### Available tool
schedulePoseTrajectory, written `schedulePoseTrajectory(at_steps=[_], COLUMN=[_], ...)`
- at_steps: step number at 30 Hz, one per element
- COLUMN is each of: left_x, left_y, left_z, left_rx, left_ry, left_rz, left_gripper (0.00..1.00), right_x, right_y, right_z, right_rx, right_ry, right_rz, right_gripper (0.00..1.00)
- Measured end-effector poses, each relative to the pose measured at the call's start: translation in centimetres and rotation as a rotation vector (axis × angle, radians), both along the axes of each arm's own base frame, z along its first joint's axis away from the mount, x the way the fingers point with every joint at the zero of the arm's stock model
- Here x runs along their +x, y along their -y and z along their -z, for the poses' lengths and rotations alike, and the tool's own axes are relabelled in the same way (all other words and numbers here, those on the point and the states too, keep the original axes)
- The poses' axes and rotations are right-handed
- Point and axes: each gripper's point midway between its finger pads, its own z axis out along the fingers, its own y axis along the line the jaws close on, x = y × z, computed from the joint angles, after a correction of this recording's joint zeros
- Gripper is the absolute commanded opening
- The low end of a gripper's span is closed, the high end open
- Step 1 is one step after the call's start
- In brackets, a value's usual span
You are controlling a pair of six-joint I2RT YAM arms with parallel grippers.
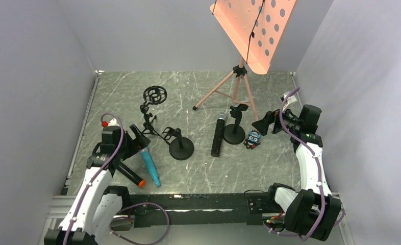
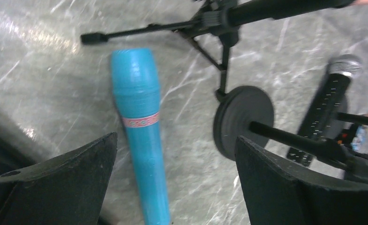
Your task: Attach the microphones to the stand
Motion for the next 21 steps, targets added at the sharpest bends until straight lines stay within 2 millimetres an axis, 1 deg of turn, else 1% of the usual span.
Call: schedulePoseTrajectory(at_steps=[2, 5, 10, 14, 16, 19, 21], left_x=[-0.3, -0.6, -0.5, -0.6, -0.7, -1.0, -1.1], left_y=[-0.1, -0.2, 0.0, 0.2, 0.4, 0.9, 1.2], left_z=[1.3, 2.3, 3.1, 4.7, 5.5, 6.6, 7.0], left_rx=[0.012, 0.035, 0.078, 0.112, 0.123, 0.148, 0.161], left_ry=[-0.063, -0.112, -0.160, -0.222, -0.252, -0.294, -0.310], left_rz=[-0.006, -0.006, 0.005, 0.013, 0.016, 0.027, 0.035], left_gripper=[0.99, 0.98, 0.94, 0.88, 0.87, 0.81, 0.72], right_x=[-0.6, -1.2, -1.7, -1.8, -1.8, -1.9, -1.9], right_y=[-0.9, -1.7, -1.9, -1.9, -1.9, -1.9, -1.9], right_z=[0.1, 0.4, 0.9, 1.0, 1.0, 1.0, 1.1], right_rx=[-0.017, -0.040, -0.062, -0.072, -0.074, -0.075, -0.076], right_ry=[0.022, 0.037, 0.035, 0.038, 0.037, 0.036, 0.035], right_rz=[-0.070, -0.132, -0.163, -0.170, -0.171, -0.172, -0.173], right_gripper=[1.00, 1.00, 1.00, 1.00, 1.00, 1.00, 1.00])
